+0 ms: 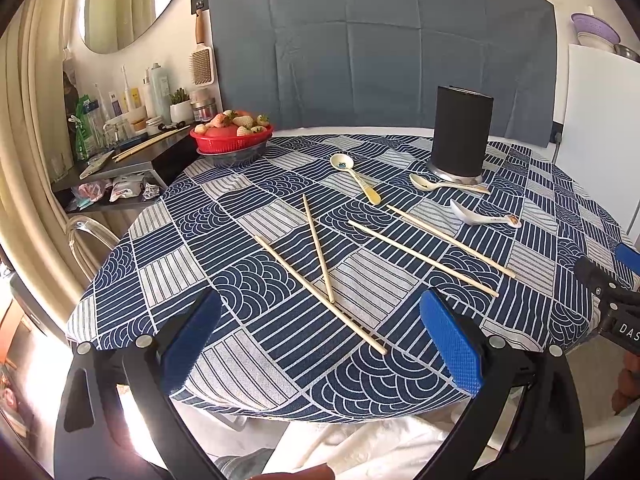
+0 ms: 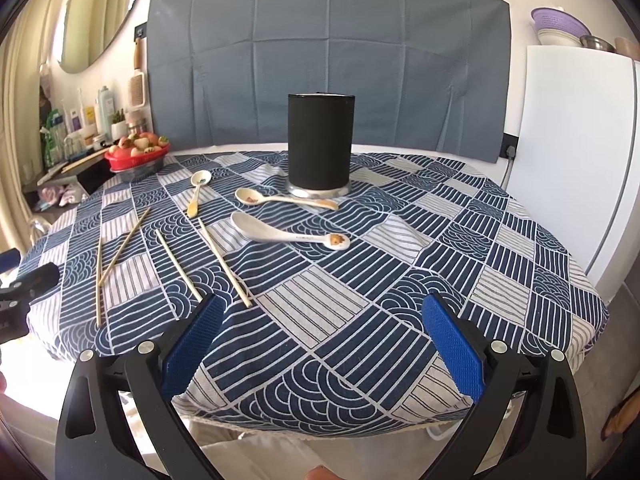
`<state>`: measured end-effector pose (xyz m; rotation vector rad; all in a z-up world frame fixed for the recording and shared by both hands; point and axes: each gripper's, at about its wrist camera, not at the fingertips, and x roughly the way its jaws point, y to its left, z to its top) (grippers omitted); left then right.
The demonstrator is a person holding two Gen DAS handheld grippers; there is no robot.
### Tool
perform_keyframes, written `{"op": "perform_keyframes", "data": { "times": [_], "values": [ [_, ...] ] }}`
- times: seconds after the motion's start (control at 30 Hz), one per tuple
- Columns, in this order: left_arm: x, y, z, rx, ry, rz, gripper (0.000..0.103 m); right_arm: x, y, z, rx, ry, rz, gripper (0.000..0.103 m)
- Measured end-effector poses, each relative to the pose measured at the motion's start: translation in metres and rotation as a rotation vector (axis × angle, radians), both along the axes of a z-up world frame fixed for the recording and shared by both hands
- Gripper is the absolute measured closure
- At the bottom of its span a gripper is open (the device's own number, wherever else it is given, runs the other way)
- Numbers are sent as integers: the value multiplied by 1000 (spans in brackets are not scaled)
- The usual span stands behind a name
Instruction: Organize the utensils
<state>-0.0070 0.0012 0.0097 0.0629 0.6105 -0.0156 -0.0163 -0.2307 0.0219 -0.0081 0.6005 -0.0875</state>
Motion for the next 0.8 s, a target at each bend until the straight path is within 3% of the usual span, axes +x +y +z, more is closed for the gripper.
{"op": "perform_keyframes", "data": {
  "times": [0.8],
  "values": [
    [34, 9, -5, -35, 57, 41, 6, 35, 4, 0, -8, 53, 31, 8]
  ]
}}
